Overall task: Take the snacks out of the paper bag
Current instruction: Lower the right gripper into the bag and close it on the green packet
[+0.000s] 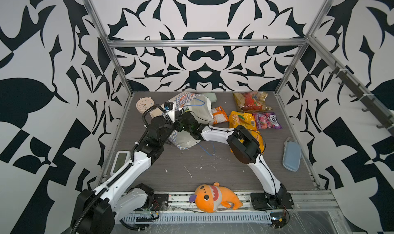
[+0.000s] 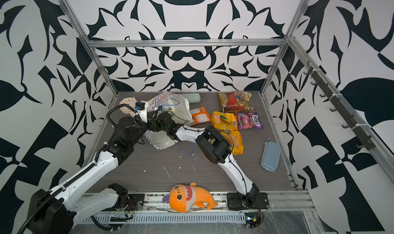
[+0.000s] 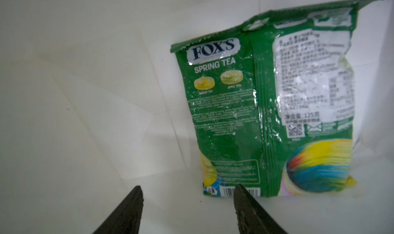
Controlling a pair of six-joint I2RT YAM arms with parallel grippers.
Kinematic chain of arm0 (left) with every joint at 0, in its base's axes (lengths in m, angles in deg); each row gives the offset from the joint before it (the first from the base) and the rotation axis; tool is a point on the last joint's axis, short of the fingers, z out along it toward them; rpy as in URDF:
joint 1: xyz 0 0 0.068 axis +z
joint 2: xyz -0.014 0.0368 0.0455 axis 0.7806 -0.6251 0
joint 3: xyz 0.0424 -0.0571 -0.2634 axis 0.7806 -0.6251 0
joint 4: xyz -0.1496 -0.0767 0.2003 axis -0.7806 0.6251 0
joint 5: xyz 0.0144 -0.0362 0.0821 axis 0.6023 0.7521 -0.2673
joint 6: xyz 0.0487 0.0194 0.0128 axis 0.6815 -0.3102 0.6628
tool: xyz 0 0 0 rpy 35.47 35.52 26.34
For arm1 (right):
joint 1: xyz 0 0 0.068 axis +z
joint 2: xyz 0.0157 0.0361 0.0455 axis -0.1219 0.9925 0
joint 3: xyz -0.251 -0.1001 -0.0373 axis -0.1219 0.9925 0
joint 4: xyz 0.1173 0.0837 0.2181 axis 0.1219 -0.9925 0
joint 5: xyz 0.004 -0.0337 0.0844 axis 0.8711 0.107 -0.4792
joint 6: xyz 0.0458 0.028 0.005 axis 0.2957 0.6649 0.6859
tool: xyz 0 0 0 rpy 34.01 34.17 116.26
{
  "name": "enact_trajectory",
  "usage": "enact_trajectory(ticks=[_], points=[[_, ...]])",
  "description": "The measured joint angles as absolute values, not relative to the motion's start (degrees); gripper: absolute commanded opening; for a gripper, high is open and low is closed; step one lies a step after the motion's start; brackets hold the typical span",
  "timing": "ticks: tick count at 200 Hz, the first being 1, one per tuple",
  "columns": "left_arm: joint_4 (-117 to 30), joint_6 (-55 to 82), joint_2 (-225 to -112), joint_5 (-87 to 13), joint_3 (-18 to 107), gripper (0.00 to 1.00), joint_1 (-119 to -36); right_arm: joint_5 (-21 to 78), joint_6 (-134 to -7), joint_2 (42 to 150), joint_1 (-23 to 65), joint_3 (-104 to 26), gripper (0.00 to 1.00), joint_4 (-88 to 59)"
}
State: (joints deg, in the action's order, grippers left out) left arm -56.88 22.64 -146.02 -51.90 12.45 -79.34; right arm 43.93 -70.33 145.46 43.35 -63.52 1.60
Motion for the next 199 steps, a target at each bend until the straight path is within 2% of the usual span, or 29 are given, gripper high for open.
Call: enact_trajectory(ticks=[48,122,135,153,177,199], points=[[-56.9,22.24,-146.04,-50.72,12.45,0.0,-79.34,49.94,-73.61,152.26,44.16,-71.84,0.77,-1.2],[-56.79,21.81,-145.01,-50.11,12.43,0.0,-79.34,73.02,-78.44,166.03,47.83,-97.35,0.76,-12.45],[-56.48,21.83,-144.51,-50.13,12.39,0.0,-79.32,75.95,-79.14,167.89,47.98,-100.8,0.74,-14.94],[-55.98,21.83,-144.01,-50.13,12.34,0.0,-79.34,78.88,-79.97,169.29,47.81,-103.51,0.65,-17.28],[-55.57,21.83,-143.48,-50.11,12.3,0.0,-79.34,81.57,-79.59,169.88,47.17,-105.0,0.63,-20.08],[-55.61,21.83,-143.2,-50.13,12.1,0.0,-79.34,83.55,-79.14,169.73,46.32,-105.13,0.55,-21.92]])
